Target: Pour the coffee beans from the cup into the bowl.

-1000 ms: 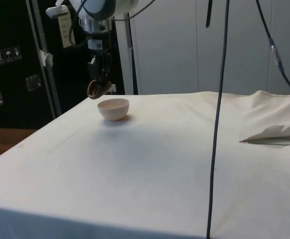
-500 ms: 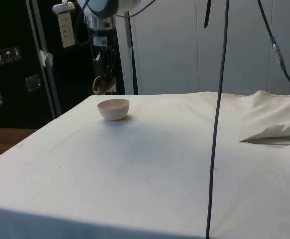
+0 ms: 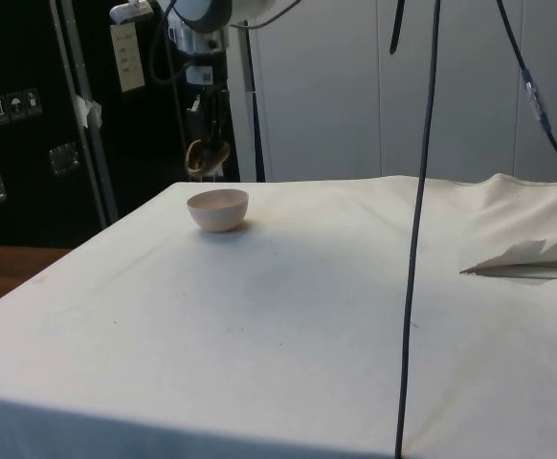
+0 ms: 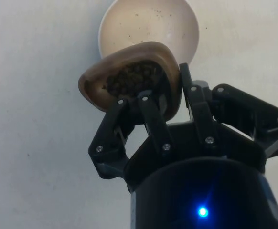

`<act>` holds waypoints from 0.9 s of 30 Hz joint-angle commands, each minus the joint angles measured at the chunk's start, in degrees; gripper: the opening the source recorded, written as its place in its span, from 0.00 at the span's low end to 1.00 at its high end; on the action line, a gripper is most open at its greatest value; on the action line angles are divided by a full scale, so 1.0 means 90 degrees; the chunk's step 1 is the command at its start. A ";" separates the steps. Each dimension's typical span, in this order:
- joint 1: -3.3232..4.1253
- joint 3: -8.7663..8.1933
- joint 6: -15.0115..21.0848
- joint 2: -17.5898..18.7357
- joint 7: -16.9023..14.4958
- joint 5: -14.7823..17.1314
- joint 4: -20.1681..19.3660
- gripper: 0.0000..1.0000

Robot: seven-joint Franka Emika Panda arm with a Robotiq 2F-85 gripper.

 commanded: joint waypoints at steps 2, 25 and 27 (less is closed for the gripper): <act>0.0025 -0.0038 -0.0070 0.0006 0.0019 -0.0076 0.0032 0.02; 0.0057 -0.0095 -0.0159 0.0108 0.0140 -0.0662 0.0146 0.02; 0.0057 -0.0108 -0.0166 0.0134 0.0140 -0.0700 0.0185 0.02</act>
